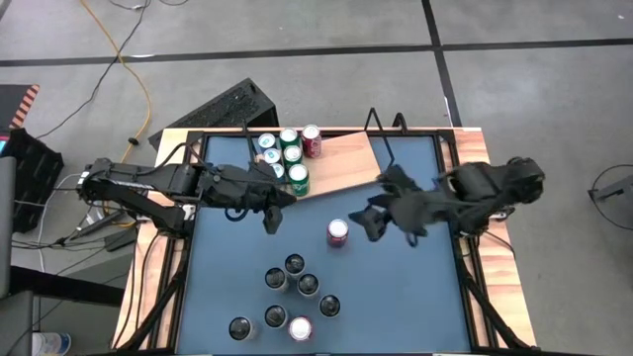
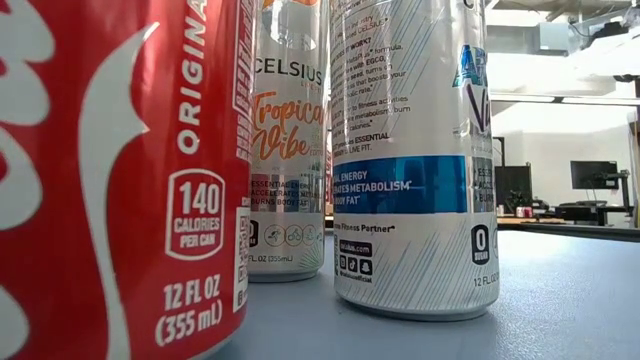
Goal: Place canned beverage on shelf
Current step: Put the top red soda can on the shelf aligned with the other red soda can
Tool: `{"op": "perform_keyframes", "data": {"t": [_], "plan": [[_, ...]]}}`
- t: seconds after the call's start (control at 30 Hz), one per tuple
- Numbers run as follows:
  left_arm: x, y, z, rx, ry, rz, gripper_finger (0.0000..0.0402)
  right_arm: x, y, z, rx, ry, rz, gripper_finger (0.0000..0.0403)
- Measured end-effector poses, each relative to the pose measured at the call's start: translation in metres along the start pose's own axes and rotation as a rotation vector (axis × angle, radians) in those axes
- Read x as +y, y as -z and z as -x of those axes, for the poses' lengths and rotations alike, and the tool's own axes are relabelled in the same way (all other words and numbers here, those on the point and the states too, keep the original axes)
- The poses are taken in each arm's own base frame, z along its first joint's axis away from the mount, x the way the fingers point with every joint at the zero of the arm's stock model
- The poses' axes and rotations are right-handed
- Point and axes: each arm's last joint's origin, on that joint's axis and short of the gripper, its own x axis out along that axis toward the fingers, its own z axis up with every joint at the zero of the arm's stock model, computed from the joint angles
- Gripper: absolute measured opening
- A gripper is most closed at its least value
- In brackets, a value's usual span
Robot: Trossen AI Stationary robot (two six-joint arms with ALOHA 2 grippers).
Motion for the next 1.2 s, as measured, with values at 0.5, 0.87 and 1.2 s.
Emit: {"op": "perform_keyframes", "data": {"t": [0.5,0.87,1.2], "plan": [[0.002,0.002,-0.009,-0.034,-0.097,-0.018,0.0,0.008,0.043,-0.055,-0.018,0.328,0.03,0.0331],[-0.002,0.012,-0.025,0.096,-0.01,-0.102,0.005,-0.005,0.043,-0.136,0.266,0.537,0.136,0.0331],[0.002,0.0,0.029,0.279,0.366,-0.049,0.0157,0.002,0.059,-0.174,0.305,0.507,0.066,0.0331]]}}
